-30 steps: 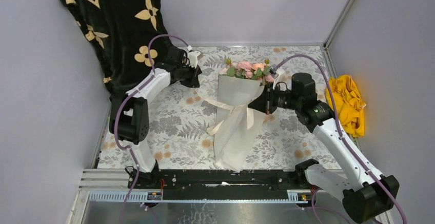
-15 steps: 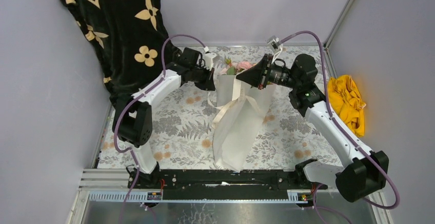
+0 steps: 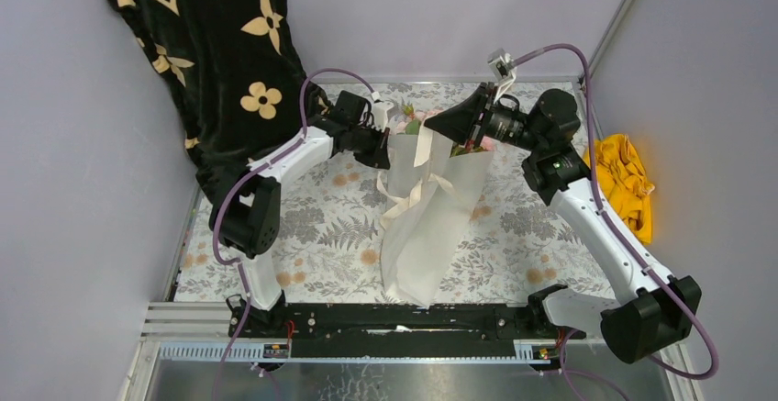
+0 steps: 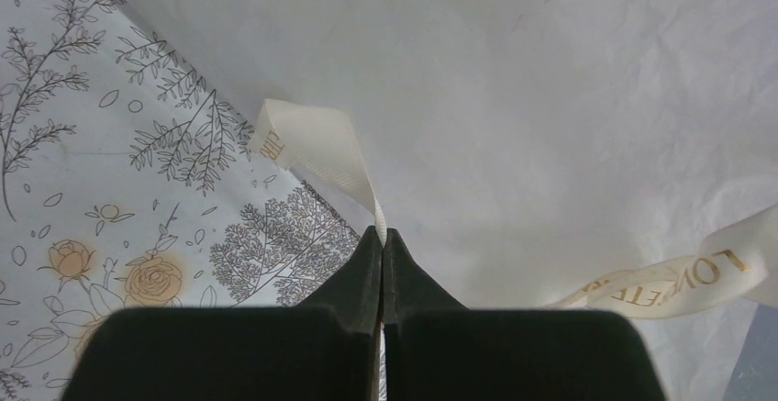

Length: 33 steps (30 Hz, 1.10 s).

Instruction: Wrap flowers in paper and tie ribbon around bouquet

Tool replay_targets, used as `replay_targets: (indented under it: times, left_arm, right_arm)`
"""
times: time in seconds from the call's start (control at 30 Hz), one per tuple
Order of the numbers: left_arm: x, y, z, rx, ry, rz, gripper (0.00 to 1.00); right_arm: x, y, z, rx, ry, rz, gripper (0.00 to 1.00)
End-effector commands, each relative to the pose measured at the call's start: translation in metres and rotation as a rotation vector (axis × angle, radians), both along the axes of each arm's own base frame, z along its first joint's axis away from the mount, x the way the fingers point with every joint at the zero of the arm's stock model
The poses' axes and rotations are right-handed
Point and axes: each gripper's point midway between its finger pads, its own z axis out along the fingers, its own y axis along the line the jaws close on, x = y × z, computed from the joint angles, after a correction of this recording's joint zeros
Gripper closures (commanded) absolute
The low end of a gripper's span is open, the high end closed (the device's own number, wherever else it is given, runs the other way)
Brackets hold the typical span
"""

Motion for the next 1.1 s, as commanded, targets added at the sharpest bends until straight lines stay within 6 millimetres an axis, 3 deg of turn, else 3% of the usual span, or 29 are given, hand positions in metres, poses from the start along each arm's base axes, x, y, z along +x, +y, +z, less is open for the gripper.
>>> replay_targets:
  times: [0.0, 0.63, 0.7, 0.8, 0.87, 0.97, 1.07]
  left_arm:
    - [0.002, -0.01, 0.02, -0.036, -0.034, -0.004, 1.0]
    - [-0.001, -0.018, 0.019, -0.042, -0.016, -0.016, 1.0]
    - [0.0, -0.018, 0.016, -0.041, -0.012, -0.012, 1.0]
    - [0.003, -0.019, 0.01, -0.038, -0.013, -0.004, 1.0]
    - [0.004, -0.019, 0.007, -0.036, -0.007, -0.002, 1.0]
    - [0.004, -0.02, 0.009, -0.039, -0.008, -0.003, 1.0]
    - [0.004, -0.02, 0.013, -0.041, -0.016, -0.006, 1.0]
  right_arm:
    - [0.01, -0.001, 0.01, 0.004, -0.024, -0.031, 1.0]
    - [0.02, 0.0, 0.002, -0.021, 0.006, -0.046, 1.0]
    - [0.017, 0.001, 0.011, -0.005, -0.007, -0.035, 1.0]
    - [-0.006, 0.009, 0.051, 0.068, -0.064, 0.055, 1.0]
    - [-0.013, 0.013, 0.067, 0.025, -0.147, 0.031, 1.0]
    - [-0.015, 0.012, 0.075, 0.004, -0.17, 0.007, 1.0]
    - [-0.015, 0.015, 0.068, 0.007, -0.141, 0.028, 1.0]
